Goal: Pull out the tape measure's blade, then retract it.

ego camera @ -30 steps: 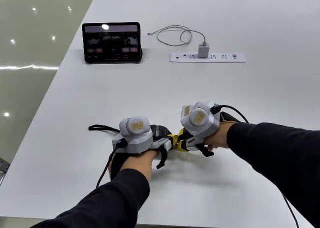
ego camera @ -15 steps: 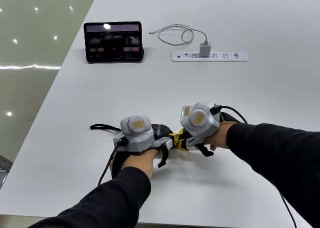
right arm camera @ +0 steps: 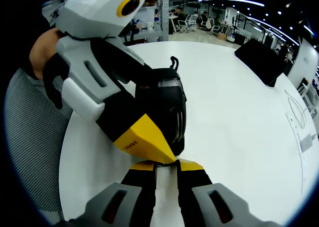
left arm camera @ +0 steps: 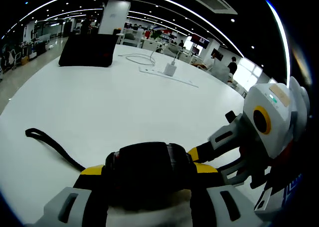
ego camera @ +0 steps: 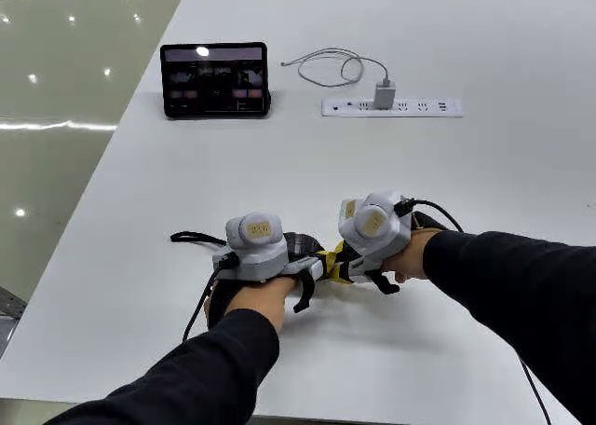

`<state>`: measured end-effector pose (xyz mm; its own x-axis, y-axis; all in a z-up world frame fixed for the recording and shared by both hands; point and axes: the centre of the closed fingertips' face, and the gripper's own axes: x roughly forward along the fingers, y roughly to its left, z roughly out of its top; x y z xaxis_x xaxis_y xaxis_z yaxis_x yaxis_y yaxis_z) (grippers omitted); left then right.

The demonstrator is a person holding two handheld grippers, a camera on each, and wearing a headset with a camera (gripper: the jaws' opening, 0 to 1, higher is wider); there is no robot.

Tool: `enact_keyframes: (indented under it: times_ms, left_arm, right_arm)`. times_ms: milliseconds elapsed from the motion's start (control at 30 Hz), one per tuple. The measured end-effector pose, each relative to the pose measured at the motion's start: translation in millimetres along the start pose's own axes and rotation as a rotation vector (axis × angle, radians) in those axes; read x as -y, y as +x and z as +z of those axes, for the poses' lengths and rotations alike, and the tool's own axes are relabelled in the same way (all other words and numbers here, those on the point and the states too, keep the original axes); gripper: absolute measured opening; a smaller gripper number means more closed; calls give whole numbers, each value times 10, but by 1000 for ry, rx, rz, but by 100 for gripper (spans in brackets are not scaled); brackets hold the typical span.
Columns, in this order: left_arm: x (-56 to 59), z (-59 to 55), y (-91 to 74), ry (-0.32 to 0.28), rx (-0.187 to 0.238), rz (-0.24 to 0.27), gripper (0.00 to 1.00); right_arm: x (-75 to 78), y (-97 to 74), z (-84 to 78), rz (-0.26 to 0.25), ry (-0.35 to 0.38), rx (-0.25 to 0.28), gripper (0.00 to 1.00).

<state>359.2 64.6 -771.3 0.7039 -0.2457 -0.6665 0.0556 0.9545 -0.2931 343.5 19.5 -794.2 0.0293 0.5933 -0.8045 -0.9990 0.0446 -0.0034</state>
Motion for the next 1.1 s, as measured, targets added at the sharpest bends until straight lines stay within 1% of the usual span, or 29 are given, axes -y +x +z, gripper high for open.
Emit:
enact_keyframes:
  times_ms: [200,400,533,567,600,667,767,833,900,1000,1100]
  left_arm:
    - [5,4,-2,3,4,-3,63]
    - [6,9,-1,0,17,-4,64]
    - [8,13,-12,2,22,-4,64]
    - [8,17,-13,4,27,-5,64]
    - [9,19,-12,8,33,-6,64]
    - [8,19,-25,7,38,-7,64]
    - [7,39,-39,13,46,-12,64]
    - [4,100,-70,25,62,-10,64]
    - [-8,173,-98,15,78,-9,66]
    - [-48,240,-114,17,89,1,73]
    - [-120,301,-121,20,117,28,84]
  right_arm:
    - [-7,-2,0,-14,15,14,12]
    - [-2,9,5,-19,27,-11,12]
    - [-13,10,2,-21,-4,-23,12]
    - [-15,10,7,-22,-20,-21,12]
    - [-20,9,4,-22,-18,-20,12]
    - [-21,6,8,-27,-55,-18,12]
    - [-28,1,7,-33,-64,-19,13]
    - [-32,-3,7,-32,-72,-21,14]
    - [-48,-1,9,-23,-68,-23,17]
    - [-101,2,30,-6,-50,-20,25]
    - [-112,9,43,-4,-40,-19,33]
